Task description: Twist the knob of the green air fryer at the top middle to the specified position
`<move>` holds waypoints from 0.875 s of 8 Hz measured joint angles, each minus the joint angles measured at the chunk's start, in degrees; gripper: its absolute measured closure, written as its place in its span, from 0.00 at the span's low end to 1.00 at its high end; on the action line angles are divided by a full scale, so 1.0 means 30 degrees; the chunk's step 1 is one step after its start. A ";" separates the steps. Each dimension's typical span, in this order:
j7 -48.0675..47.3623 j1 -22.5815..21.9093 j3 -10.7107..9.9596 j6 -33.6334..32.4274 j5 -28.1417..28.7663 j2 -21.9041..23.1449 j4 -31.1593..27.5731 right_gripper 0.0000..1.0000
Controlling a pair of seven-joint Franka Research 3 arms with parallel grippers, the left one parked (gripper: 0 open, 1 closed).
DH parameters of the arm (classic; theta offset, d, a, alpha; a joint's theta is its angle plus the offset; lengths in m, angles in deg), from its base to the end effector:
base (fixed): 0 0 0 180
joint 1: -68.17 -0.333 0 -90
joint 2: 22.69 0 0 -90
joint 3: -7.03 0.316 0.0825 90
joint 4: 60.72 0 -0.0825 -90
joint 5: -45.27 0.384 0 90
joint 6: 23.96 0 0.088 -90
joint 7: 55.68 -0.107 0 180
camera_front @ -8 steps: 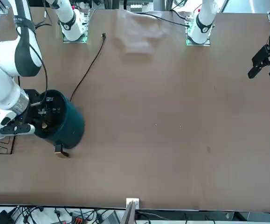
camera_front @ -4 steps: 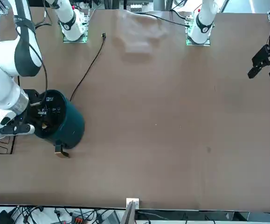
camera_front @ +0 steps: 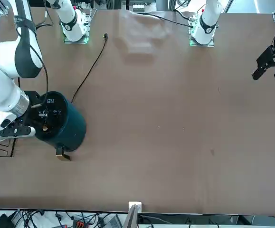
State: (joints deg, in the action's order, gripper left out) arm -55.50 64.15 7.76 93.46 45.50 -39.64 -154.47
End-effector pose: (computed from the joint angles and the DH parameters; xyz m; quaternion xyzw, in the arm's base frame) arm 0.6571 0.0540 0.4567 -0.9974 -0.0417 -0.0584 0.0060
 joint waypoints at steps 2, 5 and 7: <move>0.0979 0.0006 0.0001 -0.0116 0.0005 -0.0032 0.0053 0.55; 0.3934 0.0007 0.0002 -0.0176 0.0022 -0.0049 0.0086 0.55; 0.6719 0.0012 0.0002 -0.0205 0.0075 -0.0063 0.0108 0.55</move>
State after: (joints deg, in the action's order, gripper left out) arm -35.34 64.19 7.77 92.84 45.73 -39.83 -154.15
